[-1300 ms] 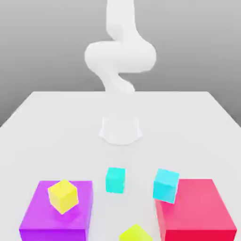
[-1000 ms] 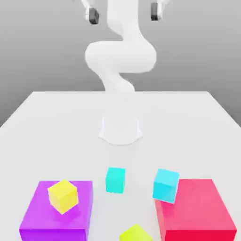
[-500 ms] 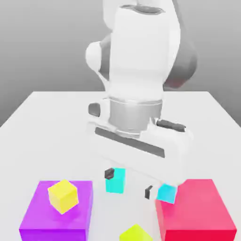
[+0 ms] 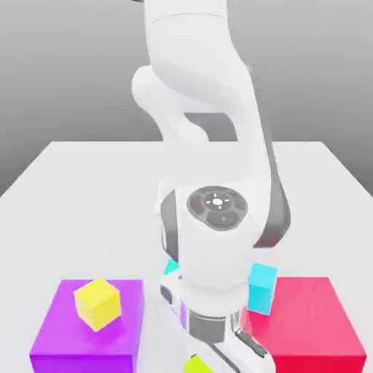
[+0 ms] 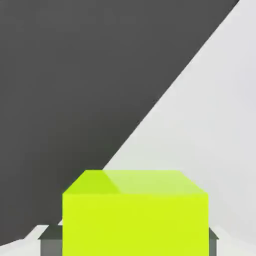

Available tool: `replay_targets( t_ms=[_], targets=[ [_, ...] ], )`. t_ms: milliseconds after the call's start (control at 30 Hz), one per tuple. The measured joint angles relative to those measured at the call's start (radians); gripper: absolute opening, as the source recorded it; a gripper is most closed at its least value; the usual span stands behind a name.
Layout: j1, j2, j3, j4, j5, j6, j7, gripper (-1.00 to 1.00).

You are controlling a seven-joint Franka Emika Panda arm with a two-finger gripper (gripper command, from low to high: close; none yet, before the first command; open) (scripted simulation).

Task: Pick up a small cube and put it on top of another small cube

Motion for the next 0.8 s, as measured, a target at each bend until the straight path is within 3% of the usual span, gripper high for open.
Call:
replay_targets(
  t_ms=[200,500,800],
  targets=[
    [-0.036,-0.166,0.046,-0.047,0.054,-0.12,-0.04,-1.0],
    [-0.075,-0.483,0.074,-0.338,0.189,-0.147,-0.156,-1.0],
    [-0.064,-0.798,0.029,-0.644,0.277,-0.15,-0.24,-1.0]
  ],
)
